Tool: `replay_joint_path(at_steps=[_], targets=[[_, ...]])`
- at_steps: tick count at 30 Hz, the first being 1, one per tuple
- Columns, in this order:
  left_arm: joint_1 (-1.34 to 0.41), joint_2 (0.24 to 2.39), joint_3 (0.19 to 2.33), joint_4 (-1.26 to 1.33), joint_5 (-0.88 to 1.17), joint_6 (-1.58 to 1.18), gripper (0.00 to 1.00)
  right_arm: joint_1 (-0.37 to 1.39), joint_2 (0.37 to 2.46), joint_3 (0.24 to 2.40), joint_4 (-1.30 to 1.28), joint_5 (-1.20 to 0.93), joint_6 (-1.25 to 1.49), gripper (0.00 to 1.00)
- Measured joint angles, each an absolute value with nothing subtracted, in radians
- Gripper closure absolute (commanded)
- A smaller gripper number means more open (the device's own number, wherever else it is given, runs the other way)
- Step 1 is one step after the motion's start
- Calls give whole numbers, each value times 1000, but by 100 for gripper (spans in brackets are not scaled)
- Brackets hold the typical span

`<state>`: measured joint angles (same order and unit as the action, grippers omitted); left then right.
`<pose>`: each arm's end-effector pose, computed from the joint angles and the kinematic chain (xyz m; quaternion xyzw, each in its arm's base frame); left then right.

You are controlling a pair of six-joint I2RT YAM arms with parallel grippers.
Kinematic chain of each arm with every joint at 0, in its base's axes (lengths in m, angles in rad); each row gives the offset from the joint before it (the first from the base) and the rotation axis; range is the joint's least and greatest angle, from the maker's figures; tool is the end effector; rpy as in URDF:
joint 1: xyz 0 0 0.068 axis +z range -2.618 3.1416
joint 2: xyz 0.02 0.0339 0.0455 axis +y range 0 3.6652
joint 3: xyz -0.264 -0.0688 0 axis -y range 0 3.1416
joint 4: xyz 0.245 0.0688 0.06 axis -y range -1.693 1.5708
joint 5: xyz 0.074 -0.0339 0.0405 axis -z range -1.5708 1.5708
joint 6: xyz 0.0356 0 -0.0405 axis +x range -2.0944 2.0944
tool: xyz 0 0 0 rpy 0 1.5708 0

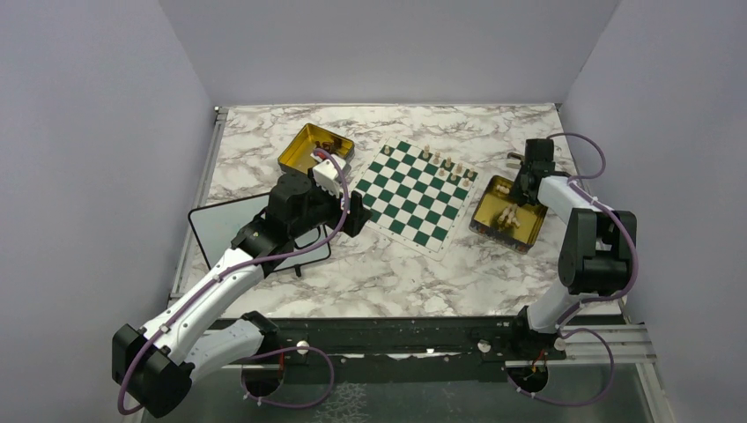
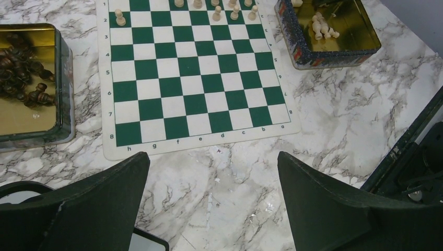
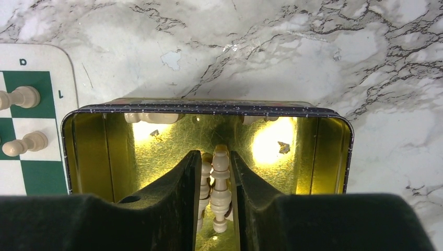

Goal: Set up the chess pieces on the board
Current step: Pick up the chess piece from the storage box.

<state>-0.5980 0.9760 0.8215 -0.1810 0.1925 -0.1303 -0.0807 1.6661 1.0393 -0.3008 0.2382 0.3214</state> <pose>0.1832 -0.1330 0.3179 0.2422 0.7765 -0.2785 0.5107 0.3421 -0.0361 0.1943 0.2249 0.9155 -0.0742 0.3251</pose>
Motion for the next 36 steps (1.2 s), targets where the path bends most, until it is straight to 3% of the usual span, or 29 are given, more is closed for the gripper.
replay_joint_path(at_steps=[22, 36], targets=[[-598, 974, 817, -180, 191, -130, 9, -81, 1734, 1026, -300, 238, 326, 68], [-598, 974, 814, -180, 191, -130, 10, -81, 1735, 1020, -283, 243, 332, 89]])
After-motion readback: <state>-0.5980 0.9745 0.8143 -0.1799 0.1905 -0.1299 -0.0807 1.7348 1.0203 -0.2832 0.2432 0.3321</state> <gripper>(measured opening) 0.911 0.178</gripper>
